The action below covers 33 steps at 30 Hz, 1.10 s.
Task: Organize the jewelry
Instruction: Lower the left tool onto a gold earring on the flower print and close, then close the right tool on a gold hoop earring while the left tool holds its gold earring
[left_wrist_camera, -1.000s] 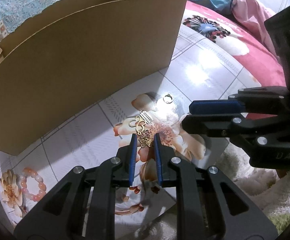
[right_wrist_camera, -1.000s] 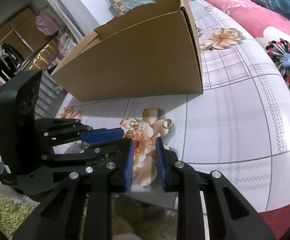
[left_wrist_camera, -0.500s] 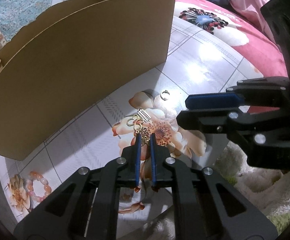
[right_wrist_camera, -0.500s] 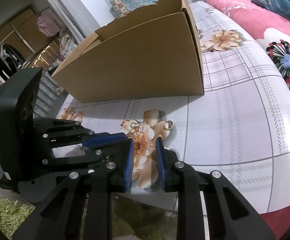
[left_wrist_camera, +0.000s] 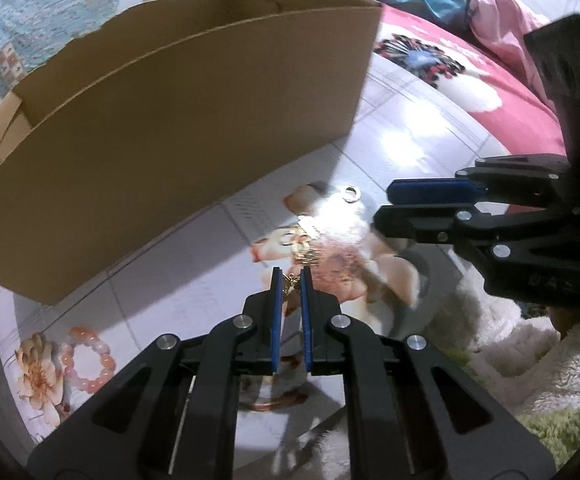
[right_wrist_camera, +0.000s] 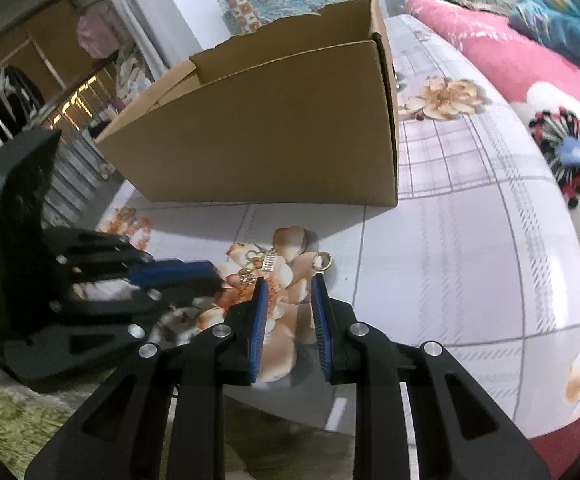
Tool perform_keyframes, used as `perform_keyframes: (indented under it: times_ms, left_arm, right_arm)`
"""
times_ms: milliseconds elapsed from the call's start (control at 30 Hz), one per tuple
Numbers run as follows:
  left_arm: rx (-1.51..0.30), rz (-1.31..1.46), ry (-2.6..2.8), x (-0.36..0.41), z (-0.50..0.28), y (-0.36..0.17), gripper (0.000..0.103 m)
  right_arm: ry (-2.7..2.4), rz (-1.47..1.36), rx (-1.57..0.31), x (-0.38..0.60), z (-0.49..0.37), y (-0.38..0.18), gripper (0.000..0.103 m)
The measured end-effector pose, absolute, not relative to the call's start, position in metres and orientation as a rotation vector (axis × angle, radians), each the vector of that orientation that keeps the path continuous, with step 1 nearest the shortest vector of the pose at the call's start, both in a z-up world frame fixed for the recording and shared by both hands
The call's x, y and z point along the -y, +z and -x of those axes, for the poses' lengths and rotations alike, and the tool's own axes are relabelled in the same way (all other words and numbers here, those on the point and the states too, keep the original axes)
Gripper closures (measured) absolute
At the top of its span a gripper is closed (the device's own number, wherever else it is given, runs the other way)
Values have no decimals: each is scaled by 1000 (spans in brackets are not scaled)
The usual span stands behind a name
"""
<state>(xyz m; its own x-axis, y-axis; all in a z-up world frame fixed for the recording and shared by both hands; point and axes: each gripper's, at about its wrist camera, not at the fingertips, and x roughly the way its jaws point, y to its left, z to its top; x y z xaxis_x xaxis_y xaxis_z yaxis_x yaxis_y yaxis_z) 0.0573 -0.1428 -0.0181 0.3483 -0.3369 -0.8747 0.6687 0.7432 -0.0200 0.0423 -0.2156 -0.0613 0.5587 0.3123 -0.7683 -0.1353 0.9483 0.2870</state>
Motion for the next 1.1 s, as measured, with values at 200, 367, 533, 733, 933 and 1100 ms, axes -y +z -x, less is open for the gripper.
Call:
perform_keyframes:
  times_ms: [200,367,533,733,933,1100]
  left_arm:
    - [-1022,-335,-654,130,-59,-19,95]
    - [-1024,-315,-656,125,-61,-21,95]
    - [-1021,-301,-664,123,-62,-23,95]
    - [-1018,-294,-670,122,-62,-23,95]
    - [-1014,-291,-672,120,-62,-22,95]
    - [-1006,-288,-667,118,-62,-19,95]
  right_arm:
    - [240,-55,-937,204,-56,-62,80]
    - [231,40,-940,196,-66,-66,80]
    - [232,89,-946,193,-71,-69,81]
    - [242,96,-961,196,-73,-70,84]
    - [261,99,-966,196,-71,-70,91]
    - [261,67,-971,199,-71,-70,93]
